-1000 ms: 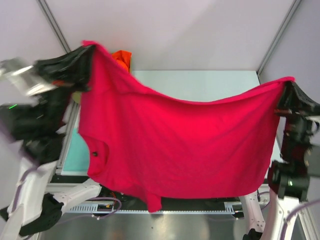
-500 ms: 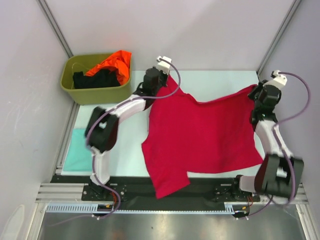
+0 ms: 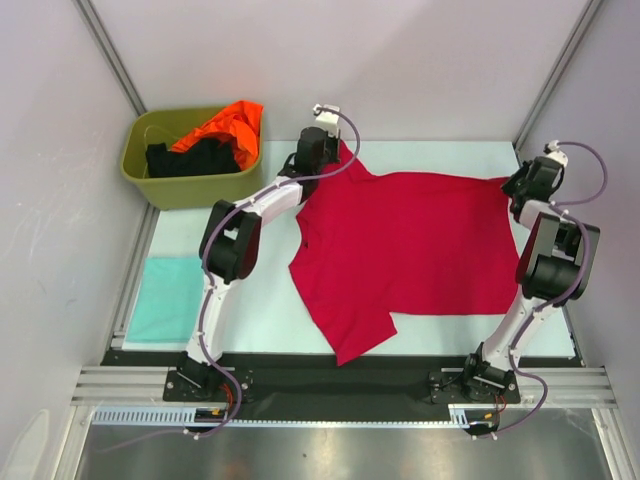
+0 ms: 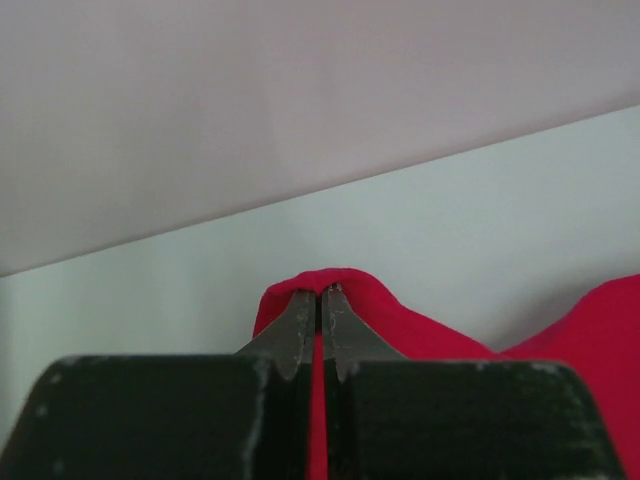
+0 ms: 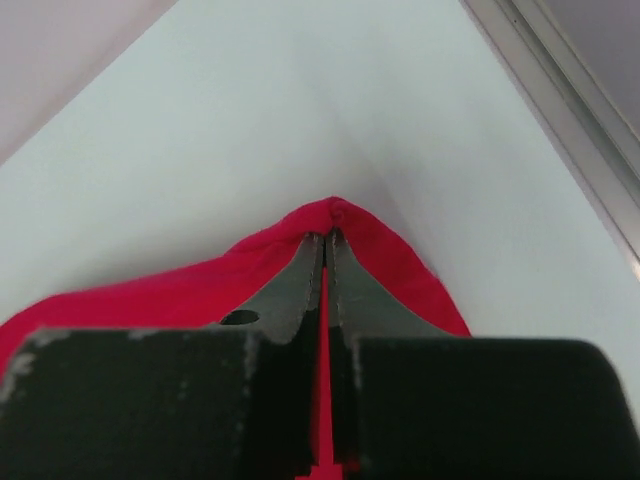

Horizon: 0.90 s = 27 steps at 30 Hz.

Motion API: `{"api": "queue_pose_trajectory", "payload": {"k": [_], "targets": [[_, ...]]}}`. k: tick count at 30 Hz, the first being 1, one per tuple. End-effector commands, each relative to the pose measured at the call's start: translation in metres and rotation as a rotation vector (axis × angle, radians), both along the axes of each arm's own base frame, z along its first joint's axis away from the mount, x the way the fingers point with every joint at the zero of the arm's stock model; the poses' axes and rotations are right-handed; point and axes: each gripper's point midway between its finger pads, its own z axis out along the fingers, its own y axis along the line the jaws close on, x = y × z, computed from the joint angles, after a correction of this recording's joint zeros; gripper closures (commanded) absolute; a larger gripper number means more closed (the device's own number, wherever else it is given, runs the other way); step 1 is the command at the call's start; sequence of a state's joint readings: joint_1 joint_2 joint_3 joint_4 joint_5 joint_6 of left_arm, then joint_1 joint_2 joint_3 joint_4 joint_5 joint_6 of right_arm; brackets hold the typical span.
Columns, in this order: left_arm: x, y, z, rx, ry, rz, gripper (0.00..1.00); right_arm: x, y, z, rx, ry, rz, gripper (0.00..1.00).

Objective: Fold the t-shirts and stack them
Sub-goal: Flatten the tshirt out

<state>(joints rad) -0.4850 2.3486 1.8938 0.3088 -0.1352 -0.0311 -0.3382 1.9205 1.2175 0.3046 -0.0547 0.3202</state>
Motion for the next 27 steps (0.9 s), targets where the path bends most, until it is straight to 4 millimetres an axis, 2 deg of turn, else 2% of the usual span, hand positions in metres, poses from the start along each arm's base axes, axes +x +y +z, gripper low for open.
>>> {"api": "queue_pose_trajectory", "payload": {"k": [1,3,6,7,8,9,10,11,16,17,19,20,21,22,27], "targets": [[-0.013,-0.012,0.037,-0.113,0.039,-0.045,1.0,0.02,-0.007,0.008,0.102,0.0,0.029,1.0],[-0.02,-0.014,0.038,-0.139,0.083,-0.044,1.0,0.026,-0.012,0.01,0.14,0.036,0.037,1.0],[-0.035,-0.016,0.04,-0.178,0.168,-0.067,1.0,0.026,-0.006,-0.002,0.216,0.081,0.06,1.0],[-0.042,-0.016,0.034,-0.172,0.214,-0.076,1.0,0.031,-0.009,0.007,0.215,0.06,0.071,1.0],[-0.045,-0.017,0.043,-0.192,0.217,-0.083,0.99,0.027,-0.006,-0.002,0.237,0.104,0.071,1.0],[-0.053,-0.019,0.039,-0.18,0.258,-0.106,1.0,0.02,-0.005,-0.01,0.264,0.162,0.061,1.0],[-0.06,-0.015,0.032,-0.162,0.306,-0.1,0.99,0.021,-0.008,-0.004,0.274,0.17,0.056,1.0],[-0.065,-0.014,0.038,-0.176,0.323,-0.098,1.0,0.012,-0.005,-0.015,0.317,0.227,0.045,1.0],[-0.1,-0.015,0.043,-0.225,0.423,-0.156,1.0,-0.005,0.009,-0.02,0.393,0.291,0.054,1.0],[-0.106,-0.015,0.045,-0.234,0.434,-0.161,1.0,-0.011,0.013,-0.027,0.408,0.311,0.053,1.0],[-0.123,-0.012,0.046,-0.27,0.478,-0.168,1.0,-0.018,0.013,-0.025,0.412,0.32,0.035,1.0],[-0.13,-0.012,0.039,-0.272,0.503,-0.171,1.0,-0.021,0.012,-0.024,0.411,0.324,0.025,1.0],[-0.136,-0.012,0.048,-0.283,0.501,-0.185,1.0,-0.024,0.012,-0.026,0.416,0.327,0.013,1.0],[-0.143,-0.012,0.045,-0.286,0.527,-0.192,1.0,-0.024,0.012,-0.026,0.422,0.325,0.007,1.0],[-0.163,-0.002,0.036,-0.264,0.591,-0.178,1.0,-0.028,0.016,-0.03,0.461,0.329,-0.005,1.0]]}}
